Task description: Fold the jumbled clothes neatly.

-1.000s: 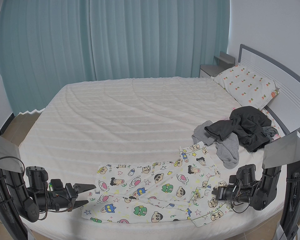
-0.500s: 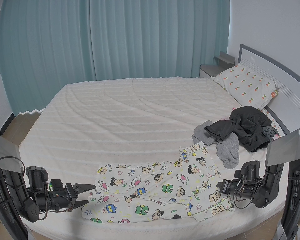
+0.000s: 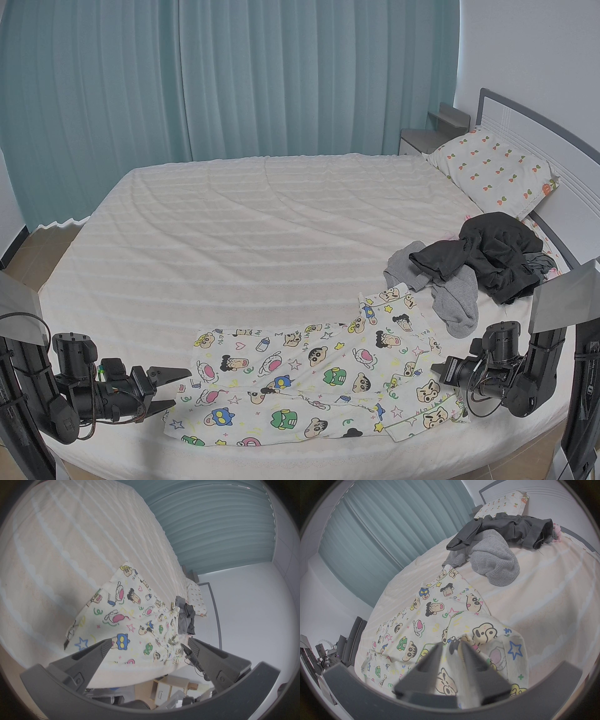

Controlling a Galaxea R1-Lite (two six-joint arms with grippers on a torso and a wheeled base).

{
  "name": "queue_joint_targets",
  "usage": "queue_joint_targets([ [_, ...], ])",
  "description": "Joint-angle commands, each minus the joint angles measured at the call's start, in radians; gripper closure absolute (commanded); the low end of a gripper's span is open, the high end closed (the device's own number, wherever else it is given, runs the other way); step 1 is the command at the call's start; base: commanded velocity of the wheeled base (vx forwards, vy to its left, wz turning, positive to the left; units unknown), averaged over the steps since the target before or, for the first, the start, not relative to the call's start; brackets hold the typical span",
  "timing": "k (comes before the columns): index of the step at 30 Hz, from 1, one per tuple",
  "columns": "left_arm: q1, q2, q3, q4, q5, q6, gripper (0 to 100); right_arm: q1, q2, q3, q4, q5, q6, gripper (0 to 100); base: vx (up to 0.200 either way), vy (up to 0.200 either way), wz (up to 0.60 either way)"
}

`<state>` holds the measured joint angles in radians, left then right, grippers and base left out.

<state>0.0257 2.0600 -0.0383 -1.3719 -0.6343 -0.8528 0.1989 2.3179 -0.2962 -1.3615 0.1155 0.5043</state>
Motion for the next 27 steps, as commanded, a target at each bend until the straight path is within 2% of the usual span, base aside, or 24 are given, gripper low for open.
queue_joint_targets([
  [1,-0.004,0.038,-0.124,0.001,0.122,0.0,0,0.004,-0.023,0.012,-0.016,-0.005,-0.001,0,0.0,0.0,0.0],
  [2,-0.004,0.04,-0.176,0.004,0.163,0.001,0,0.004,-0.035,0.015,-0.019,-0.013,-0.001,0,0.0,0.0,0.0],
  [3,-0.004,0.042,-0.184,0.005,0.166,0.001,0,0.005,-0.035,0.015,-0.019,-0.014,-0.001,0,0.0,0.0,0.0],
  [4,-0.006,0.042,-0.276,0.027,0.179,0.012,0,0.007,-0.052,0.025,-0.022,-0.027,-0.001,0,0.0,0.0,0.0],
  [5,-0.006,0.042,-0.299,0.037,0.179,0.017,0,0.007,-0.057,0.026,-0.022,-0.028,-0.001,0,0.0,0.0,0.0],
  [9,-0.027,0.108,-0.586,0.332,0.18,0.144,0,0.01,-0.087,0.029,-0.024,-0.036,-0.001,0,0.0,0.0,0.0],
  [10,-0.027,0.108,-0.586,0.332,0.18,0.144,0,0.01,-0.087,0.029,-0.024,-0.036,-0.001,0,0.0,0.0,0.0],
  [11,-0.027,0.157,-0.709,0.462,0.185,0.23,0,0.01,-0.091,0.031,-0.025,-0.045,0.0,0,0.0,0.0,0.0],
  [14,-0.033,0.236,-0.822,0.564,0.185,0.327,0,0.011,-0.087,0.04,-0.027,-0.063,-0.001,0,0.0,0.0,0.0],
  [17,-0.049,0.305,-0.899,0.594,0.189,0.376,0,0.011,-0.087,0.043,-0.024,-0.066,-0.003,0,0.0,0.0,0.0],
  [21,-0.066,0.373,-1.003,0.668,0.208,0.382,0,0.014,-0.084,0.052,-0.021,-0.066,-0.01,0,0.0,0.0,0.0],
  [27,-0.087,0.399,-1.066,0.743,0.229,0.423,0,0.02,-0.086,0.054,-0.022,-0.066,-0.01,0,0.0,0.0,0.0],
])
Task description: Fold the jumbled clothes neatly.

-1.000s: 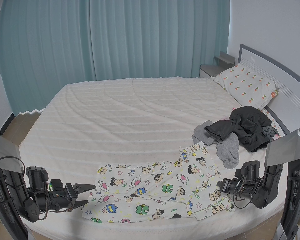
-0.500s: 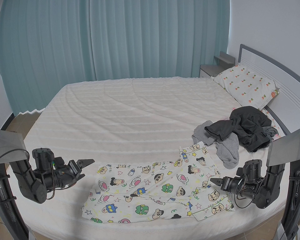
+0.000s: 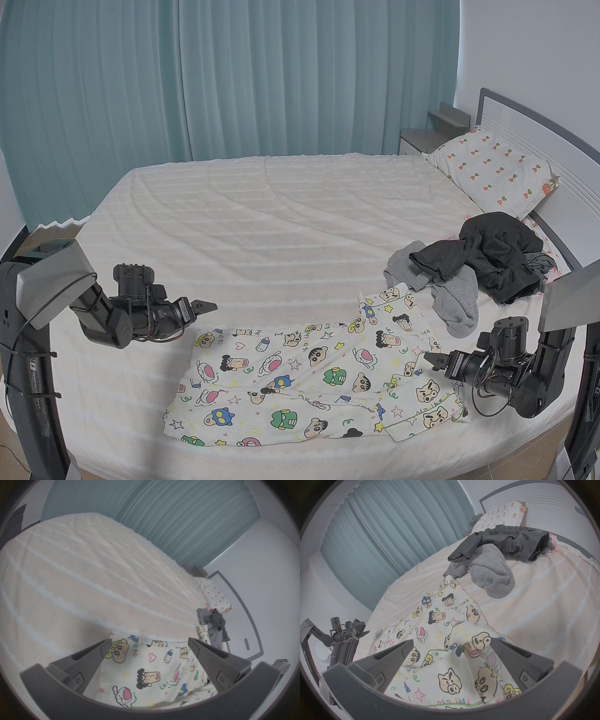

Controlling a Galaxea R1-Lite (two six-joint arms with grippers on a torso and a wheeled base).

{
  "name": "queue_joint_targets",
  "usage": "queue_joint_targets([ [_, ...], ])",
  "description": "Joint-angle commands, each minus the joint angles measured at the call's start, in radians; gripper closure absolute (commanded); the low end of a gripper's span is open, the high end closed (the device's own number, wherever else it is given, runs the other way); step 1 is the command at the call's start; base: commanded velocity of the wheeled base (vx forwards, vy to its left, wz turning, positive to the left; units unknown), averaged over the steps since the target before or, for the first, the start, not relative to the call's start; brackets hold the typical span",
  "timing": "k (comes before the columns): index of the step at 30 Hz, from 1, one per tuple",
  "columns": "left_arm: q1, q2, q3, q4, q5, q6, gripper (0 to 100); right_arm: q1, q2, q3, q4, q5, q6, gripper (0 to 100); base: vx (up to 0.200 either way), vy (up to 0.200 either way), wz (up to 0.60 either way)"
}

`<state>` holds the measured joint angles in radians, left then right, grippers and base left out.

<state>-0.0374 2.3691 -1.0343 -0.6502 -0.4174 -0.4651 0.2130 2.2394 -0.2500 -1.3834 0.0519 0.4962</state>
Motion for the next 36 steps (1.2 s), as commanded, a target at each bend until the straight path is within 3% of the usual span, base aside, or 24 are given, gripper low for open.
queue_joint_targets([
  [1,-0.024,0.09,-0.07,0.023,0.012,0.037,0,0.008,-0.007,0.009,0.0,-0.003,-0.002,0,0.0,0.0,0.0],
  [12,-0.021,0.15,-0.102,0.035,0.094,0.125,0,0.026,0.0,0.008,0.0,-0.027,-0.002,0,0.0,0.0,0.0],
  [26,-0.044,0.154,-0.13,0.092,0.098,0.131,0,0.026,0.0,-0.015,-0.002,-0.027,-0.002,0,0.0,0.0,0.0],
  [27,-0.047,0.156,-0.145,0.101,0.098,0.129,100,0.026,0.0,-0.028,-0.002,-0.027,-0.001,0,0.0,0.0,0.0],
  [36,-0.042,0.163,-0.165,0.115,0.126,0.123,100,0.016,0.011,-0.12,0.032,-0.023,-0.002,0,0.0,0.0,0.0],
])
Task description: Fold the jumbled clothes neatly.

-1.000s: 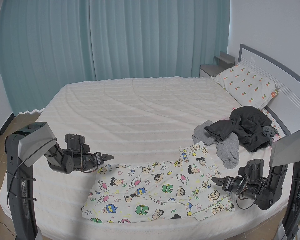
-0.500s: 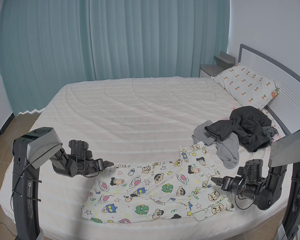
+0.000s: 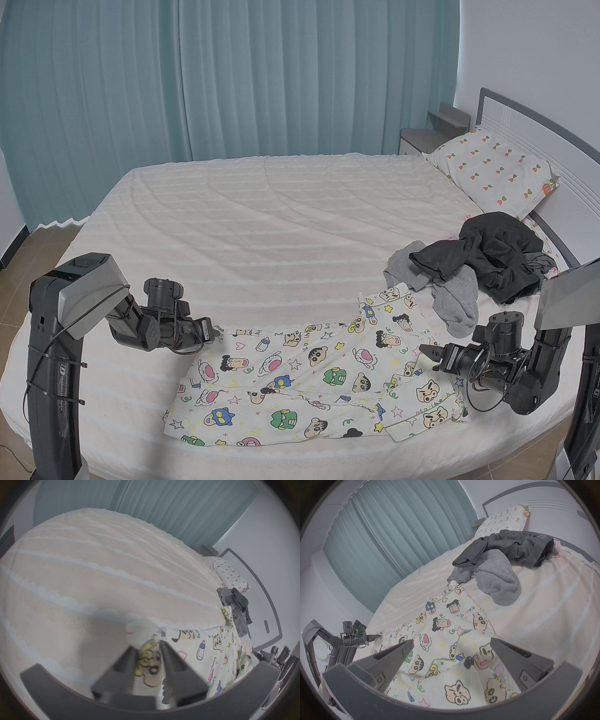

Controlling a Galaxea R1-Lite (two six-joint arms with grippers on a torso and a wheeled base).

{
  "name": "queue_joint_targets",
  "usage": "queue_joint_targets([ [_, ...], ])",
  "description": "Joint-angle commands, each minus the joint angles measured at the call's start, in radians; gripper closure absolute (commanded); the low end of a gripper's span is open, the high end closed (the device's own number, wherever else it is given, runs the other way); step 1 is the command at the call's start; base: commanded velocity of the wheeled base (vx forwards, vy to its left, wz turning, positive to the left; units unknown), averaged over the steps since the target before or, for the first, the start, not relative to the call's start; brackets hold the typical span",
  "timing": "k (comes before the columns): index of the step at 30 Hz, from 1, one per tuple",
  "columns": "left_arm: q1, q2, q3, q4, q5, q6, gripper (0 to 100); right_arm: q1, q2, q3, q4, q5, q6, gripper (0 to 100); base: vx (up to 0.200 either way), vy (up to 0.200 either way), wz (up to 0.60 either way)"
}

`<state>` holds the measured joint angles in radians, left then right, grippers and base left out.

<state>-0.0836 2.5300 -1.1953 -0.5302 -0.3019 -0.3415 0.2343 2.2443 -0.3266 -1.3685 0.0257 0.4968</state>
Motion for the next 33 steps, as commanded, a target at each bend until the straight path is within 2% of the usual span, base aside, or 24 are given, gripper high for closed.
queue_joint_targets([
  [1,0.005,0.001,-0.004,-0.005,0.018,-0.005,100,-0.01,0.008,-0.08,0.049,0.006,-0.003,0,0.0,0.0,0.0],
  [10,0.005,-0.022,0.019,-0.037,0.06,-0.076,100,-0.05,0.075,-0.413,0.325,0.005,-0.041,0,0.0,0.0,0.0],
  [14,0.005,-0.027,0.045,-0.094,0.09,-0.094,100,-0.066,0.179,-0.647,0.499,0.011,-0.05,0,0.0,0.0,0.0],
  [18,0.001,-0.043,0.072,-0.106,0.09,-0.094,100,-0.081,0.255,-0.784,0.611,0.026,-0.06,0,0.0,0.0,0.0],
  [22,0.001,-0.059,0.074,-0.106,0.09,-0.096,100,-0.087,0.305,-0.845,0.632,0.068,-0.061,0,0.0,0.0,0.0],
  [26,0.001,-0.063,0.076,-0.106,0.09,-0.099,100,-0.101,0.371,-0.954,0.68,0.066,-0.073,0,0.0,0.0,0.0],
  [33,0.001,-0.077,0.076,-0.105,0.09,-0.119,100,-0.095,0.382,-1.022,0.744,0.068,-0.076,0,0.0,0.0,0.0],
])
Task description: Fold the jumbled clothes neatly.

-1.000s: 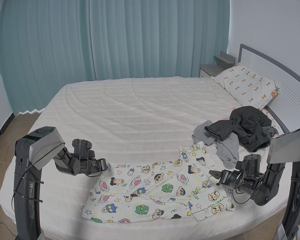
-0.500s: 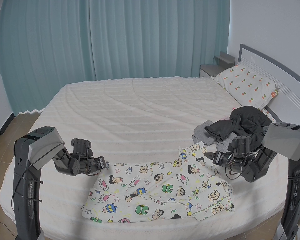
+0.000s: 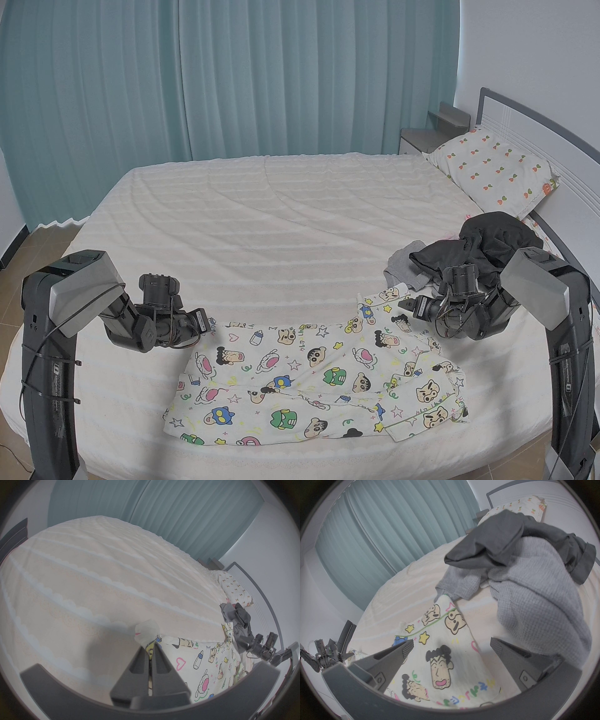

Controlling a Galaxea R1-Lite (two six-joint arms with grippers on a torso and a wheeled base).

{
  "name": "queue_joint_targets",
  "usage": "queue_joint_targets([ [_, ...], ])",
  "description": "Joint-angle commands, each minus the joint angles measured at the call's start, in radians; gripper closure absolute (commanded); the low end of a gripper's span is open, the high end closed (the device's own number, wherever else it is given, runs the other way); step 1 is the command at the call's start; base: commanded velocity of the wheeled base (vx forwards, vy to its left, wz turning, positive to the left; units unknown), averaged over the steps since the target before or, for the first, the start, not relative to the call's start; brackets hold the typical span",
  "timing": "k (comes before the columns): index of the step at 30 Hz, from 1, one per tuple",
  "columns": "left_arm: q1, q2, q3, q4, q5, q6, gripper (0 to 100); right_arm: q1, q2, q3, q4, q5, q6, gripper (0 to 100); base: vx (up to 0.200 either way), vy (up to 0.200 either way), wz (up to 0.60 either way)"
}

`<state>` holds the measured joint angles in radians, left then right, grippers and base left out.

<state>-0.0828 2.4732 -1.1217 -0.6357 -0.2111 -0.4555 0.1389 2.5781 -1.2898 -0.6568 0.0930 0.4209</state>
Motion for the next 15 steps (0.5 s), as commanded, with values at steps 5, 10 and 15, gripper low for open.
queue_joint_targets([
  [5,0.0,-0.031,0.01,0.001,-0.001,-0.005,100,0.016,0.07,-0.114,0.077,-0.002,-0.004,0,0.0,0.0,0.0],
  [10,-0.002,-0.036,0.013,0.002,-0.001,-0.005,100,0.021,0.082,-0.152,0.128,0.013,-0.005,100,0.0,0.0,0.0],
  [15,-0.006,-0.036,0.016,0.002,-0.001,-0.005,100,0.018,0.09,-0.192,0.201,0.025,-0.004,100,0.0,0.0,0.0],
])
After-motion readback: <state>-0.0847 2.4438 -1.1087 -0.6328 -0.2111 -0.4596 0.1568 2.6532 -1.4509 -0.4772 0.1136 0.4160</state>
